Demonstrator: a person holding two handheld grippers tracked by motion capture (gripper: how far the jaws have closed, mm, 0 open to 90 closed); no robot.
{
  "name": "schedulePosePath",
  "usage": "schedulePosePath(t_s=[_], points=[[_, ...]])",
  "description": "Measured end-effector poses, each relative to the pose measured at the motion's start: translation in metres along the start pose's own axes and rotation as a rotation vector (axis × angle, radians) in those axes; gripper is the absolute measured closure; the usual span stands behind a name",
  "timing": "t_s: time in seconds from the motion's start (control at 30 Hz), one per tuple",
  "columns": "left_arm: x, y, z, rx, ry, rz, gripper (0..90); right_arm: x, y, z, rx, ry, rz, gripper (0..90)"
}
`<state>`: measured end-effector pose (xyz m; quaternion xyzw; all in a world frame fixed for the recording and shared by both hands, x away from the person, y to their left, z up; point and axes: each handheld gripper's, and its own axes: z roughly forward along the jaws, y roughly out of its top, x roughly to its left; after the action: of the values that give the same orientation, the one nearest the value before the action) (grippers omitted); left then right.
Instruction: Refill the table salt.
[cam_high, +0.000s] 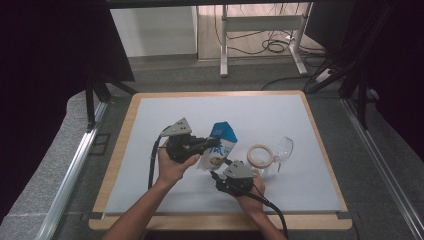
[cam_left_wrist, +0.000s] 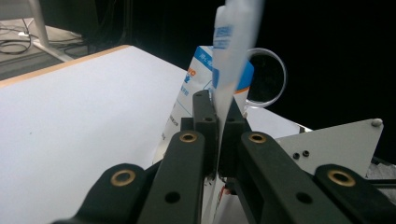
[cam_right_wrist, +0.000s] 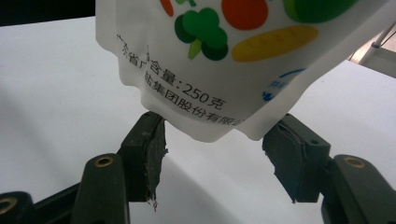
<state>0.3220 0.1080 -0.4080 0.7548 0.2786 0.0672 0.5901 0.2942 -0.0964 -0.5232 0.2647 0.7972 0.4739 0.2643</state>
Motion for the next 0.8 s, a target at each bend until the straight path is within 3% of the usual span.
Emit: schedulePosePath(t_s=[0.17, 0.27, 0.8], points=[[-0.003, 0.003, 0.003, -0.001, -0.01, 0.008, 89.9, -0.005, -0.001, -0.003, -0.007, 0.038, 0.029, 36.6], [-0.005, 0.003, 0.006, 0.001, -0.013, 0.013, 90.0, -0.005, -0.001, -0.003, -0.013, 0.048, 0.022, 33.8], [-0.004, 0.009, 0.021, 0.025, -0.028, 0.013, 90.0, -0.003, 0.0, -0.006, -0.018, 0.03, 0.054, 34.1]])
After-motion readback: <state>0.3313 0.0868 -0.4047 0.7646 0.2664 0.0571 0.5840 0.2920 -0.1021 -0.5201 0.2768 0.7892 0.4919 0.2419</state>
